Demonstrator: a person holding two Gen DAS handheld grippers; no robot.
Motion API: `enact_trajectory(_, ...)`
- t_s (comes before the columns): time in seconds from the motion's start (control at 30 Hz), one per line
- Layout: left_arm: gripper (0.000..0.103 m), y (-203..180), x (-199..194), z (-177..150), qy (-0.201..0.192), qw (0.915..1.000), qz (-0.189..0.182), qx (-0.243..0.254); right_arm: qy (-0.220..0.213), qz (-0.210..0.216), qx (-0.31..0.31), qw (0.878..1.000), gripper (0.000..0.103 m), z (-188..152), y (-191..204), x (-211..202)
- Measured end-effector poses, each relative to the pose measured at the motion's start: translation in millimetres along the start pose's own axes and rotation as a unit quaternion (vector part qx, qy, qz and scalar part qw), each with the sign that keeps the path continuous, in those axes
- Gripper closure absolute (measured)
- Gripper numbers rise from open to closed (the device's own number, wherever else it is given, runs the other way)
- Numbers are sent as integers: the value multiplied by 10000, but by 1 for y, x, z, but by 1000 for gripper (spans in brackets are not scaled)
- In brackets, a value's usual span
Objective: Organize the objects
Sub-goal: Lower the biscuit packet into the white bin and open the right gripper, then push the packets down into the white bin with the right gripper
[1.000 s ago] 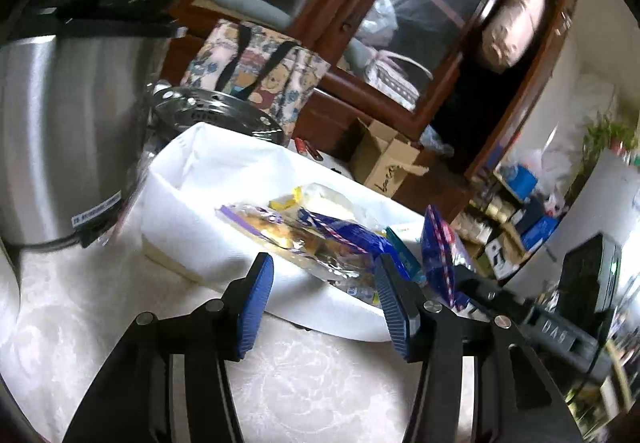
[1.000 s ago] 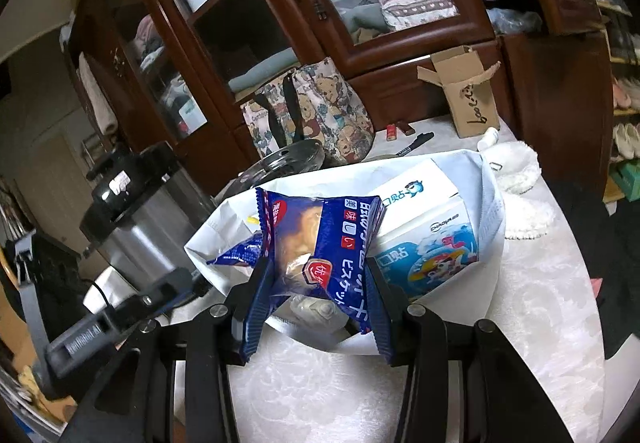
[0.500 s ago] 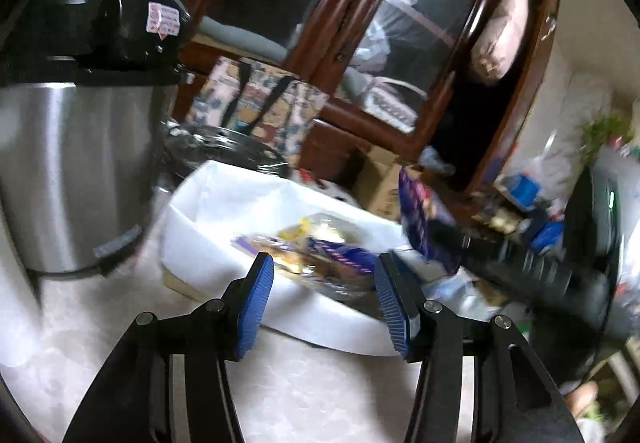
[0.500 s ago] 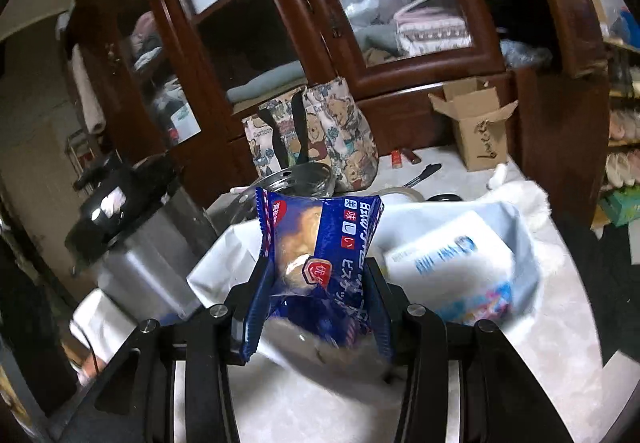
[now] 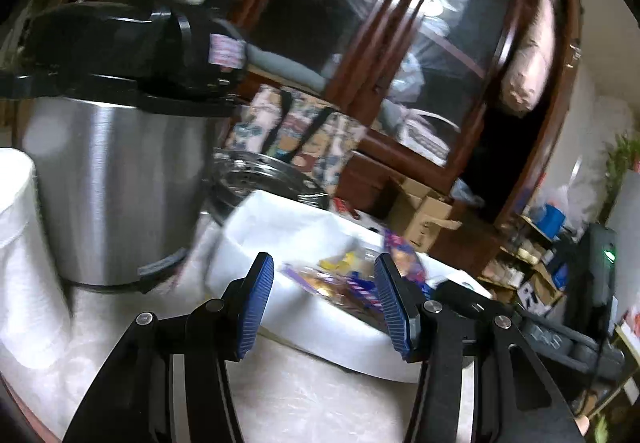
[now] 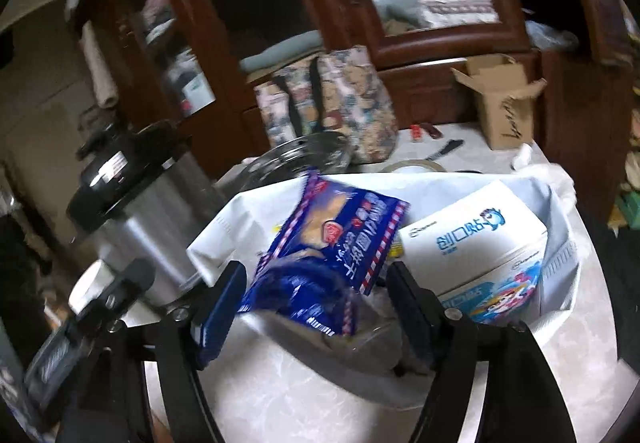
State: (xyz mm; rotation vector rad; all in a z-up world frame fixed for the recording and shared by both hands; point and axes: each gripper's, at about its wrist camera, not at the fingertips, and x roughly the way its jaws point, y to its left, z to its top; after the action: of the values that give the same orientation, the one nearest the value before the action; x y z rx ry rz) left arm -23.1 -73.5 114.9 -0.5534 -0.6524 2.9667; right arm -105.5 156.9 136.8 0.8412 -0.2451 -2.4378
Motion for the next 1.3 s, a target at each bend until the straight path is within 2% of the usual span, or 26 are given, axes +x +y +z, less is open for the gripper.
enact_trajectory(0.13,52,13,-4,5,-73,9986,517,-22,262,-96,-664,9974,31,-9,23,18)
enact_trajectory(0.2,52,16,-7,7,-149,9968,781,62,609,122,-868,9943,31,-18,33,35)
enact_trajectory(0.23,52,17,-7,7,-163,9960,873,88,773,20,-889,9930,31,-21,35,45)
enact_trajectory(0.3,52,21,-7,7,-144,9952,965,84,1015,-276,-932,9901,31,-26,36,62)
enact_trajectory(0.37,52,23,-6,8,-73,9959,896,8,1144,-215,-998,9882,31,-33,37,74)
enact_trajectory(0.43,52,24,-5,8,6,9969,788,-50,1143,-280,-1144,9864,38,-36,41,75)
enact_trajectory(0.53,52,21,-3,8,31,9965,837,4,1123,-336,-1361,9837,60,-42,51,74)
enact_trajectory(0.57,52,19,-3,8,27,9963,862,34,1127,-235,-1377,9838,73,-42,53,74)
enact_trajectory(0.7,52,16,-2,7,49,9963,850,89,1173,-46,-1430,9827,80,-47,55,70)
enact_trajectory(0.93,52,17,2,4,166,9959,880,105,1215,101,-1507,9810,84,-49,62,59)
enact_trajectory(1.2,52,14,4,2,231,9955,899,191,1419,341,-1570,9768,84,-56,62,49)
enact_trajectory(1.3,52,11,3,1,179,9950,943,279,1368,308,-1571,9776,83,-56,61,44)
